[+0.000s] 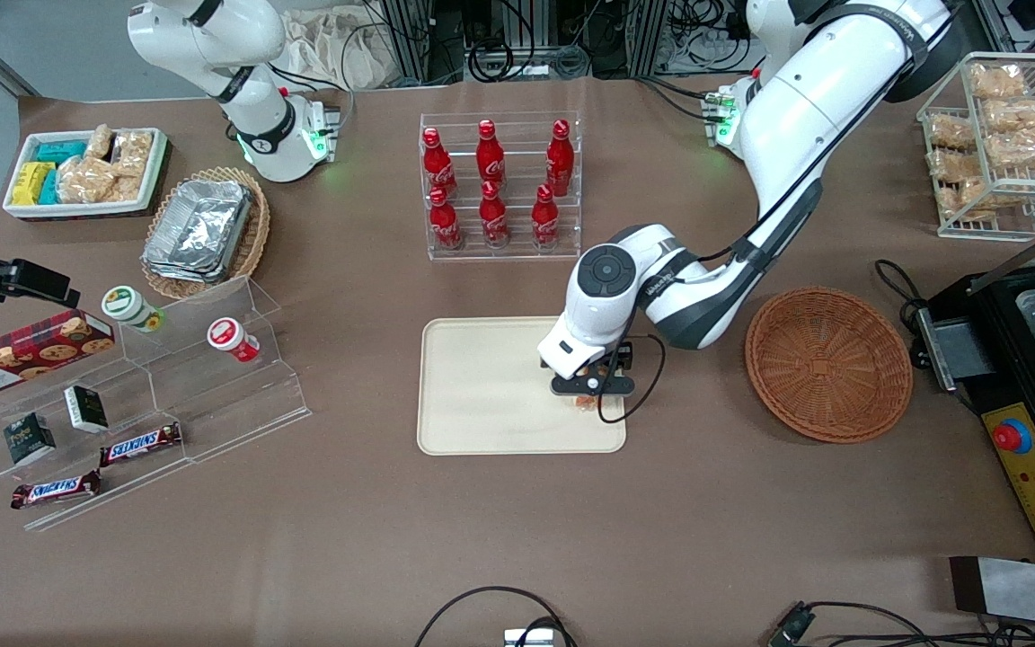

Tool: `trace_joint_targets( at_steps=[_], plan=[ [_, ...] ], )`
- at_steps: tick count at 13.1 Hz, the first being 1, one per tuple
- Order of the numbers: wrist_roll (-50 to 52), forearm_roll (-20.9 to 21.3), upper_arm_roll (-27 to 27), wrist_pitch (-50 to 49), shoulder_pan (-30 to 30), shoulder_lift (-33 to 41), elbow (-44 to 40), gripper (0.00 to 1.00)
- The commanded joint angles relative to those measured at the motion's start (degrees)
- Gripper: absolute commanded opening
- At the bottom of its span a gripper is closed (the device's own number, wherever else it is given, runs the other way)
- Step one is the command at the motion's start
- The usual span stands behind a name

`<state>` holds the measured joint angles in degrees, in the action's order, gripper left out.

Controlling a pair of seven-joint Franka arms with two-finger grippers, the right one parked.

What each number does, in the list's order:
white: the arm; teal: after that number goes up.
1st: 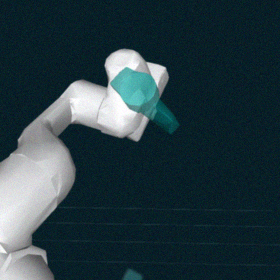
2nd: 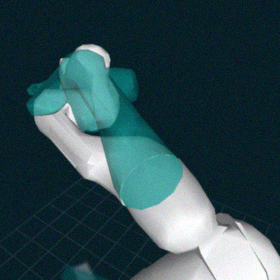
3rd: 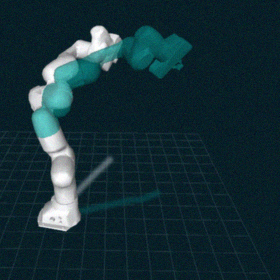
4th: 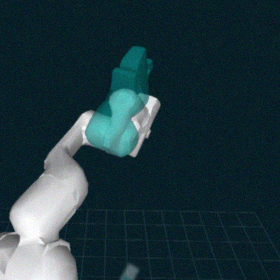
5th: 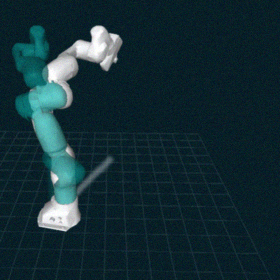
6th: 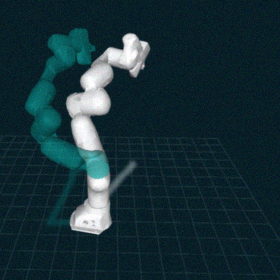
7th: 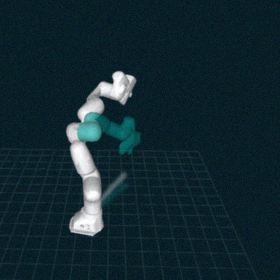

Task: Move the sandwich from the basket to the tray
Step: 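Lower the sandwich onto the tray and open the left gripper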

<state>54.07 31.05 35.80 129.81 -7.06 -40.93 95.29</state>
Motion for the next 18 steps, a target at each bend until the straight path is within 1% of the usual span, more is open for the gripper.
trace_joint_targets(
  at_steps=[1, 3, 5, 9, 15, 18],
  plan=[
    [0.9, 0.1, 0.4, -2.9, 1.7, 2.4, -1.2, 0.97],
    [0.9, -1.4, 0.3, -3.1, 1.9, 3.5, -1.8, 0.97],
    [0.9, -1.5, 0.3, -4.2, 2.0, 3.7, -2.4, 1.0],
    [0.8, -2.9, 0.4, -11.4, 2.3, 5.0, -7.4, 1.0],
    [1.6, -4.9, 0.2, -13.4, 6.3, 11.1, -8.3, 1.0],
    [0.9, -6.4, 0.1, -17.6, 7.8, 12.8, -10.7, 1.0]
  ],
)
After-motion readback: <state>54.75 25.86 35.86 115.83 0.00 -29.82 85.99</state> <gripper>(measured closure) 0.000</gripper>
